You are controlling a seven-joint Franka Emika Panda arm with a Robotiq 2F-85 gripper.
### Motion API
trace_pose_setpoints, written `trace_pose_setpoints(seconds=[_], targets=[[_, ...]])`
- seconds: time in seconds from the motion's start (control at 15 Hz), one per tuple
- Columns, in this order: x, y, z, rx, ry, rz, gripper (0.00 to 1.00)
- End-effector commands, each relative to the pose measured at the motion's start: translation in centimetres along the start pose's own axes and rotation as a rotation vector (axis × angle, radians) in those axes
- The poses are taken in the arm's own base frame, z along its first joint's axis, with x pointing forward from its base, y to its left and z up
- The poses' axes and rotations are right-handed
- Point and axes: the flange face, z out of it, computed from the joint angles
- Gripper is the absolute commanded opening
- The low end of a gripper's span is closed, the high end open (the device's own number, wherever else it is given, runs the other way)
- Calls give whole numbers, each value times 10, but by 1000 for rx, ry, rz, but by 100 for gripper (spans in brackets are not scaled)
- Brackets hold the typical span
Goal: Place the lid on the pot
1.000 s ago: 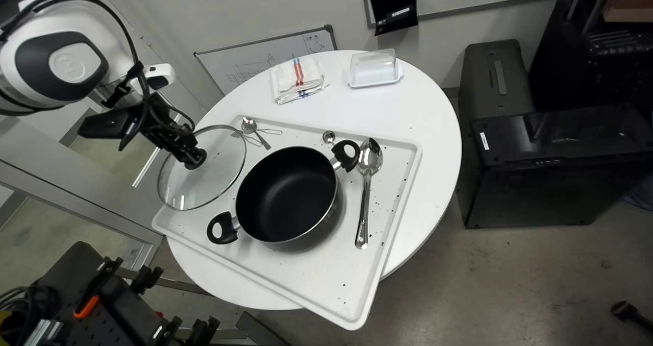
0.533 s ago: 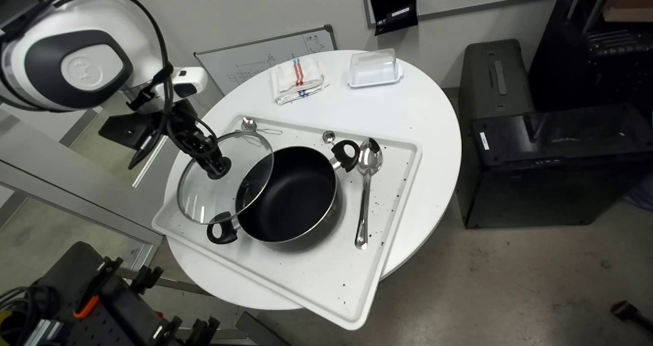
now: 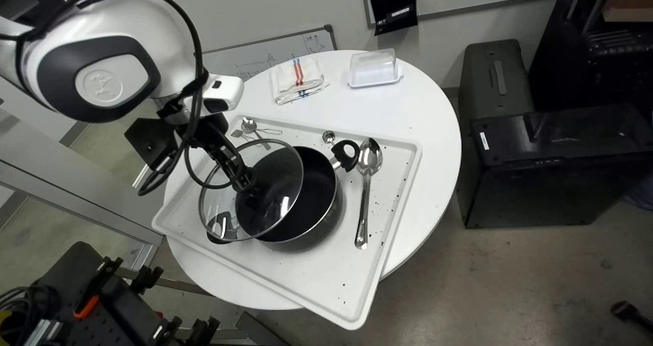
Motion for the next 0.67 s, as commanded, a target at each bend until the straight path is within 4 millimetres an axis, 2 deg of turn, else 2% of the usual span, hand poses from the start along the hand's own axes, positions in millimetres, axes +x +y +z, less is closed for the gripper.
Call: trace_pose_setpoints(seconds=[0.0, 0.27, 0.6], targets=[[6, 21, -11, 19, -7, 69, 25], [16, 38, -11, 25, 1, 124, 25], [27, 44, -5, 34, 4, 163, 25]])
